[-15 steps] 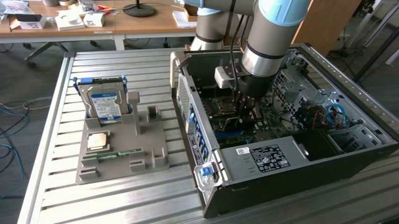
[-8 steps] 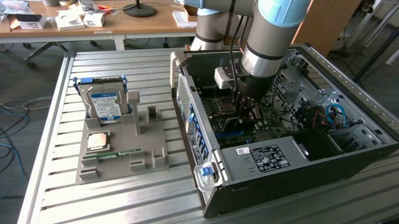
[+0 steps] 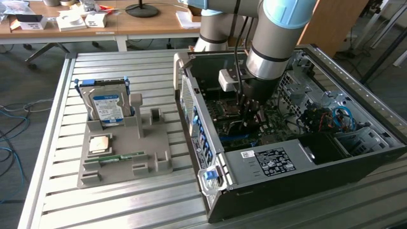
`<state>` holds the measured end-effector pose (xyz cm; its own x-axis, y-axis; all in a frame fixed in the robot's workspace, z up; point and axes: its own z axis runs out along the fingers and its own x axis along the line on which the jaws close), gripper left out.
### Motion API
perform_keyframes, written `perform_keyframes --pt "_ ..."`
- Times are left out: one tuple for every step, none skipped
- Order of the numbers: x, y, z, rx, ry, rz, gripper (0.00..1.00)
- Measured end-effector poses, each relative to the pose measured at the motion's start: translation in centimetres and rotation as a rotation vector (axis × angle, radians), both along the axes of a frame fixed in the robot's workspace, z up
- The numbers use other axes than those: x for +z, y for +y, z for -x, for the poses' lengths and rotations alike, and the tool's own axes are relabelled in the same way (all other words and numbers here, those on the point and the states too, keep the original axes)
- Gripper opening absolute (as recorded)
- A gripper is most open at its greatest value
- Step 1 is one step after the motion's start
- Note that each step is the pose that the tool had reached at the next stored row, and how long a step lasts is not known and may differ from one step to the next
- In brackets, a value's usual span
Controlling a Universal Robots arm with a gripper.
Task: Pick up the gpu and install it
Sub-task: 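Insert the gpu into the slot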
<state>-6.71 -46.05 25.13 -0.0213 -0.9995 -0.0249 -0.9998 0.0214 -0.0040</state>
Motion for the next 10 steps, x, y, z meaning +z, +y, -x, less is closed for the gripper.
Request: perform_keyframes --pt "0.00 0.00 0.00 0.000 0.0000 0.0000 0.26" --pt "0.00 0.00 0.00 0.000 0.0000 0.0000 0.26" --pt "-0.04 0.00 0.00 0.000 0.0001 0.0001 0.26" --pt "-0.08 0.00 0.00 0.000 0.0001 0.0000 0.26" --pt "-0.08 0.00 0.00 0.000 0.0001 0.0001 0.26" --pt "-0.08 0.00 0.00 0.000 0.0001 0.0001 0.26" --pt "-0.08 0.00 0.00 0.000 0.0001 0.0001 0.26" --pt "-0.08 0.00 0.00 0.000 0.0001 0.0001 0.26" --pt "-0.09 0.00 0.00 0.000 0.0001 0.0000 0.26" --pt "-0.09 0.00 0.00 0.000 0.0001 0.0001 0.26"
